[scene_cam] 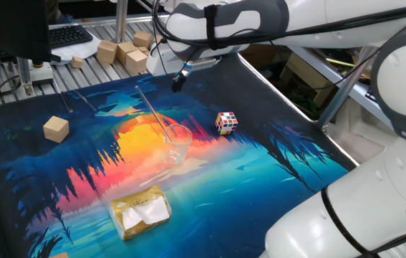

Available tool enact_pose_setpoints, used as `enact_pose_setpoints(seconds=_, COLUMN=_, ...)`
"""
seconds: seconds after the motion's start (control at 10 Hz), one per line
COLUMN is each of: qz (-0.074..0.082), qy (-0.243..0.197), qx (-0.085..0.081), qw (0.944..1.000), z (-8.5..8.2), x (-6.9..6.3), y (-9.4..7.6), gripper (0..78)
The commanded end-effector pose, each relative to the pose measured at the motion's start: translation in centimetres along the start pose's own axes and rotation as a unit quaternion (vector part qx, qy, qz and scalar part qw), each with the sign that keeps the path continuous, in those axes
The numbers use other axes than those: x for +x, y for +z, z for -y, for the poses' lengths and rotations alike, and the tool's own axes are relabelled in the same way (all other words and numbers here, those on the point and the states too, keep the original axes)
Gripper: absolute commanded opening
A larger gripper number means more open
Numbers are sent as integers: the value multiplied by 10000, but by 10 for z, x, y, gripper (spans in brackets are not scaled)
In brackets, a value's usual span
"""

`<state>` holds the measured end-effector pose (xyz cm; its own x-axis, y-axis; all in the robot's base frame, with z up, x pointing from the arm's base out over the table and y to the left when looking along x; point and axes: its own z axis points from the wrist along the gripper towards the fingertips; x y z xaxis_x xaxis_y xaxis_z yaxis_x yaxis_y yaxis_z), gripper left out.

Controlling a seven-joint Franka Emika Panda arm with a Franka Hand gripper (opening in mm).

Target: Shake the test tube

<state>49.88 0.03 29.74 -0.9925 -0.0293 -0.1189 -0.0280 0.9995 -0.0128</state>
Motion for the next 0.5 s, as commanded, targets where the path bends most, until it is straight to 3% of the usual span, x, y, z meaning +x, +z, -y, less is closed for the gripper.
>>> enact_pose_setpoints(seconds=0.1, qz=2, qy=-19, qx=-8, qw=10000, z=0, x=-1, y=-1, gripper=0)
enact_pose_setpoints(seconds=0.5, qz=-36, qy=7, qx=-45, qw=10000, z=0, x=-1, y=-2, gripper=0)
